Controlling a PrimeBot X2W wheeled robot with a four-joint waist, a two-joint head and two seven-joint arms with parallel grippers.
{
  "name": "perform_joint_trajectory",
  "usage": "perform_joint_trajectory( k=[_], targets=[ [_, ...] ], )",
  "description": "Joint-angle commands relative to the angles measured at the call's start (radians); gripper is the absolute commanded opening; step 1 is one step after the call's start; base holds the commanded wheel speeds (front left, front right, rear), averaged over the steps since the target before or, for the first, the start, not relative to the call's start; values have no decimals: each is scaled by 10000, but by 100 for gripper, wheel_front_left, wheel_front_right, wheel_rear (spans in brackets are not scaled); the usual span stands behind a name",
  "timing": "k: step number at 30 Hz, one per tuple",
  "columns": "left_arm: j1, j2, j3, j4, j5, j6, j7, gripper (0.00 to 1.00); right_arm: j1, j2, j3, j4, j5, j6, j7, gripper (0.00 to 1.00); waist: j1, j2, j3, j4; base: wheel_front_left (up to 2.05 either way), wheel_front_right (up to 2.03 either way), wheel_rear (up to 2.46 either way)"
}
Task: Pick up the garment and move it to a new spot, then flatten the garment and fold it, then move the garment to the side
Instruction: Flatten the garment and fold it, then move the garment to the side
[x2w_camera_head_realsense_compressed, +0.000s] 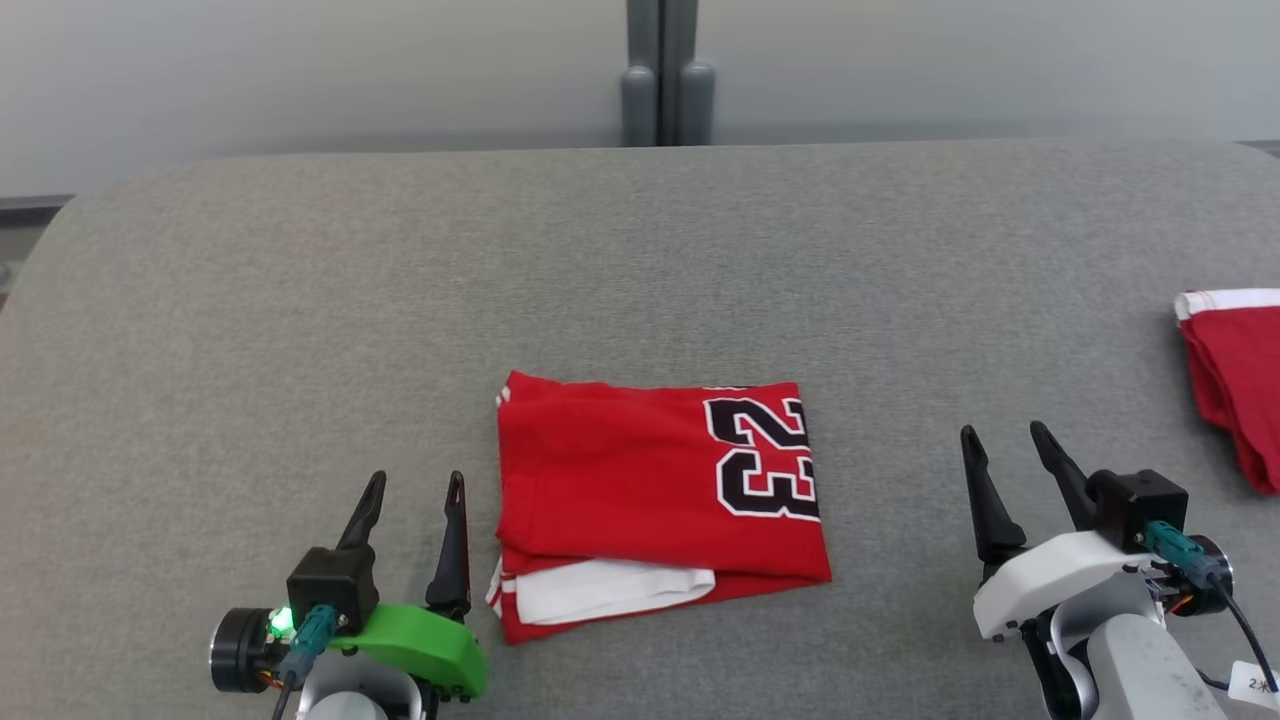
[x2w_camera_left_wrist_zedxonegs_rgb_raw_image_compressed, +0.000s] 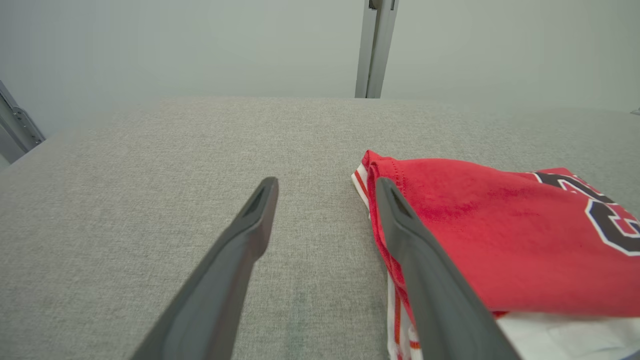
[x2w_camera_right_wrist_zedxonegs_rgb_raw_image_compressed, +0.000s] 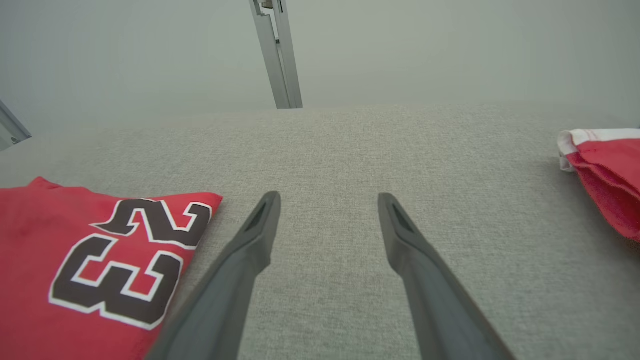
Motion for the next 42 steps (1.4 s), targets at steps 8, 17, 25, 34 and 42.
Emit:
perform_joint_trajectory(
  k=[8,17,25,34,42],
  targets=[
    [578,35,461,-215,613,204,-24,100,615,-31,-114,62,-206,-16,-16,100,0,-1,-413,-1211,0,0,0],
    [979,35,413,-444,526,399,-24,100,827,-30,41,195,-62,-14,-16,100,0,-1,-482,-1015,0,0,0],
    [755,34,319,-453,327,333,-24,100,123,-29,808,252,191,-16,-16,100,0,-1,-262,-466,0,0,0],
    [507,34,-236,-334,-109,268,-24,100,-1431,-33,2030,1400,720,-16,-16,100,0,-1,214,682,0,0,0],
    [510,34,-410,-247,-140,294,-24,100,-2078,-46,3079,4197,1384,-16,289,100,0,-1,383,1393,0,0,0]
  ],
)
